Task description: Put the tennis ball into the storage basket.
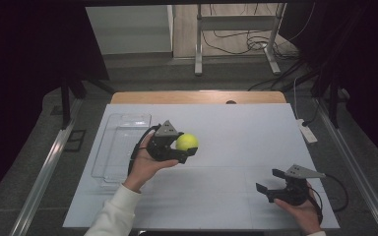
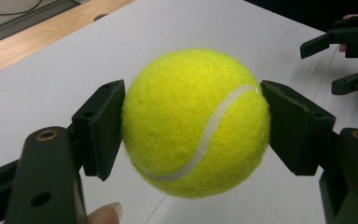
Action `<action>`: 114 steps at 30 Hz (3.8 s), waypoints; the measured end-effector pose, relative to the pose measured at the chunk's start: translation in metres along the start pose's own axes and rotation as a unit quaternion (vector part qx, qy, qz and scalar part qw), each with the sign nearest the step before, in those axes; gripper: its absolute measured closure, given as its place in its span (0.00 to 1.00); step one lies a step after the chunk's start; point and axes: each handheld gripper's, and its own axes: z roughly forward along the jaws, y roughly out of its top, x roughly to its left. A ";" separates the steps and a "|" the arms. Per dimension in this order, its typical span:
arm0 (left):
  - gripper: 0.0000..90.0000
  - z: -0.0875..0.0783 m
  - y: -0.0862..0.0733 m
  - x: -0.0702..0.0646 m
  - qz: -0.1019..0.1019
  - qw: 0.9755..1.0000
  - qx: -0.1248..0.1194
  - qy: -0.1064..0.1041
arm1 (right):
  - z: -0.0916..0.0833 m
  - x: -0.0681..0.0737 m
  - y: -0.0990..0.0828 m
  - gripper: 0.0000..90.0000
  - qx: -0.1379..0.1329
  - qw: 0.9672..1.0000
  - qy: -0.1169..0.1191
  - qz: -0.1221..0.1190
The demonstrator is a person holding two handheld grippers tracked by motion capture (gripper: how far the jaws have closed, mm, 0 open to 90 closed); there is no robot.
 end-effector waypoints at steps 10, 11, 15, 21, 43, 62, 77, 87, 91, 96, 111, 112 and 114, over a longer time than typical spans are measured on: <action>0.30 -0.006 -0.001 0.006 -0.007 1.000 -0.005 0.008 | 0.000 0.000 0.000 0.09 0.000 1.000 0.000 0.000; 0.30 -0.006 -0.001 0.006 -0.007 1.000 -0.005 0.009 | 0.000 0.000 0.000 0.09 0.000 1.000 0.000 0.000; 0.30 -0.008 -0.001 0.008 -0.009 1.000 -0.007 0.011 | 0.000 0.000 0.000 0.09 0.000 1.000 0.000 0.000; 0.30 -0.009 -0.002 0.011 -0.011 1.000 -0.009 0.018 | 0.000 0.000 0.000 0.09 0.000 1.000 0.000 0.000; 0.30 -0.019 -0.005 0.026 -0.028 0.999 -0.017 0.033 | 0.000 0.000 0.000 0.09 0.001 1.000 -0.001 0.000; 0.30 -0.024 -0.008 0.036 -0.041 0.998 -0.021 0.046 | 0.000 0.000 0.000 0.09 0.002 1.000 -0.002 0.000; 0.30 -0.032 -0.012 0.047 -0.056 0.996 -0.027 0.062 | 0.000 0.000 0.000 0.09 0.001 1.000 -0.003 0.000; 0.30 -0.034 -0.015 0.055 -0.069 0.995 -0.027 0.073 | 0.000 0.000 0.000 0.09 0.002 1.000 -0.003 0.001; 0.30 -0.037 -0.017 0.059 -0.074 0.994 -0.029 0.079 | 0.000 0.000 0.000 0.09 0.001 1.000 -0.003 0.000; 0.30 -0.039 -0.019 0.062 -0.077 0.993 -0.030 0.084 | 0.000 0.000 0.000 0.09 0.002 1.000 -0.003 0.001; 0.30 -0.043 -0.023 0.071 -0.082 0.990 -0.037 0.108 | -0.001 0.000 0.000 0.09 0.001 1.000 -0.003 0.002; 0.30 -0.043 -0.023 0.071 -0.082 0.990 -0.037 0.108 | 0.000 0.000 0.000 0.09 0.001 1.000 -0.003 0.002; 0.30 -0.043 -0.024 0.072 -0.084 0.990 -0.037 0.110 | 0.000 0.000 0.000 0.09 0.002 1.000 -0.003 0.001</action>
